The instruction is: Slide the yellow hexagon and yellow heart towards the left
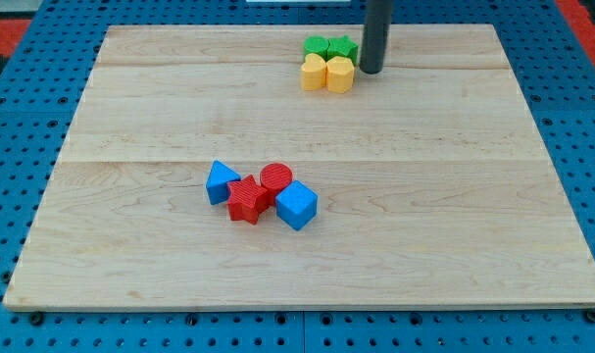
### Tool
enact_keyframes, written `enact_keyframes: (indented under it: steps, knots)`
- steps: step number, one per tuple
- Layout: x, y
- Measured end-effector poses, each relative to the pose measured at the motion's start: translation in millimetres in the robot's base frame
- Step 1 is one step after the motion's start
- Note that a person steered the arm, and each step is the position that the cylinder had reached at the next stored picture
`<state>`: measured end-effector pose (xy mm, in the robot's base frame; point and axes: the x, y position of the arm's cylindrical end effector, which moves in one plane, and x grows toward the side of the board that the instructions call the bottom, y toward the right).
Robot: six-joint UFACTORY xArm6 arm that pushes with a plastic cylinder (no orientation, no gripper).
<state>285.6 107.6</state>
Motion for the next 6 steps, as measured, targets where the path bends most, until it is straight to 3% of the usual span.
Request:
enact_keyframes:
  steps: [2, 5, 6]
  knots:
    - [4.6, -5.1]
    - [4.2, -102.4]
    - [6.9, -100.9]
